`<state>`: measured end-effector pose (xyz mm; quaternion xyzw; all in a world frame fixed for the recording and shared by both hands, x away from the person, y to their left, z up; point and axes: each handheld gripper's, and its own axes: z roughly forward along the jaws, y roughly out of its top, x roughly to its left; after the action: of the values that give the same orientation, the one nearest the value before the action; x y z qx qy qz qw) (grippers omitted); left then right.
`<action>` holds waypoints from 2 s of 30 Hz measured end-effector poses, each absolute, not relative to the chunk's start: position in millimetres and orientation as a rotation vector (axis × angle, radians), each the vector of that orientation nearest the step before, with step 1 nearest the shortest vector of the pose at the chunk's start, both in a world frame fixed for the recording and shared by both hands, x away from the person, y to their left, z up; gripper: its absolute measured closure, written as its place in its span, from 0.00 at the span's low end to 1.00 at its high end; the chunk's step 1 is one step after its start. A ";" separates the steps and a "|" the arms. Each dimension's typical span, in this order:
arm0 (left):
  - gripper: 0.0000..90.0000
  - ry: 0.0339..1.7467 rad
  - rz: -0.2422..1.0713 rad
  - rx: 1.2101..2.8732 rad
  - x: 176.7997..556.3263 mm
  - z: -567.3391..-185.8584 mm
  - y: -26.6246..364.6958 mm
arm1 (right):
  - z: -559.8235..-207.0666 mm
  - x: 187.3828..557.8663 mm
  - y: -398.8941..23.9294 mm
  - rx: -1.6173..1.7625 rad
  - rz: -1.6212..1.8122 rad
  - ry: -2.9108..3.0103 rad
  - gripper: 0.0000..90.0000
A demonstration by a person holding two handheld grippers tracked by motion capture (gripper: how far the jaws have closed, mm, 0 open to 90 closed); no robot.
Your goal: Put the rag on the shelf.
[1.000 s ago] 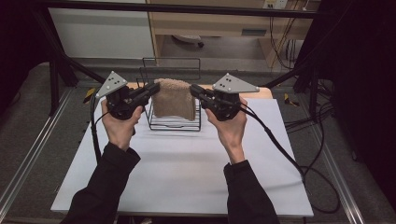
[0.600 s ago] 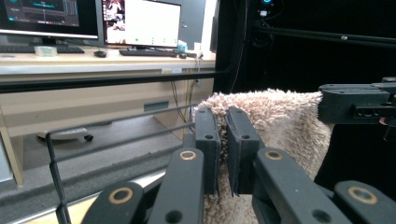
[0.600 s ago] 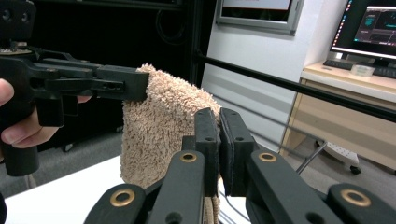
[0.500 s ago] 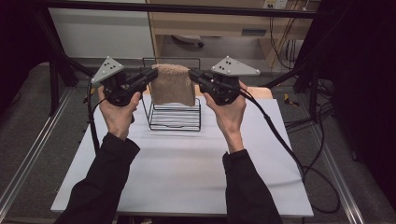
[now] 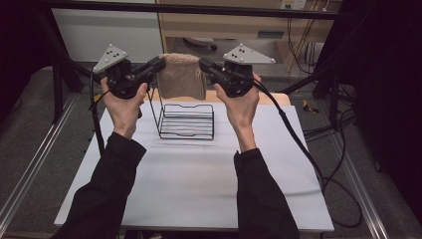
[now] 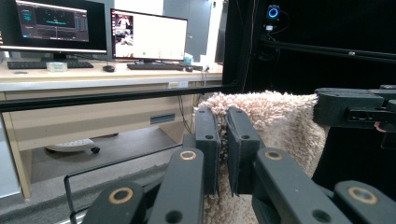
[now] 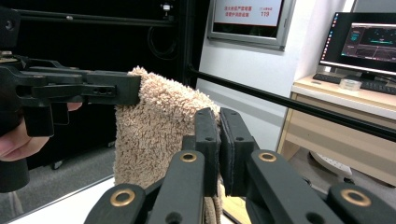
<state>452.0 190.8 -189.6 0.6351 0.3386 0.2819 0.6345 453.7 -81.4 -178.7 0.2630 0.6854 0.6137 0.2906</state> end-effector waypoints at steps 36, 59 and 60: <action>0.93 0.830 0.683 1.423 504.8 -183.0 189.6 | -166.9 505.5 -70.1 0.716 1.589 1.801 0.97; 0.93 0.851 0.657 1.472 504.8 -212.1 192.8 | -190.3 514.0 -68.3 0.734 1.528 1.901 0.96; 0.93 0.852 0.654 1.476 504.5 -214.2 192.6 | -193.4 512.9 -68.9 0.740 1.523 1.910 0.96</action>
<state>504.5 192.6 -214.2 0.6396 0.3692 0.2834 0.6118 512.9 -68.9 -193.4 0.2774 0.7161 0.5709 0.2903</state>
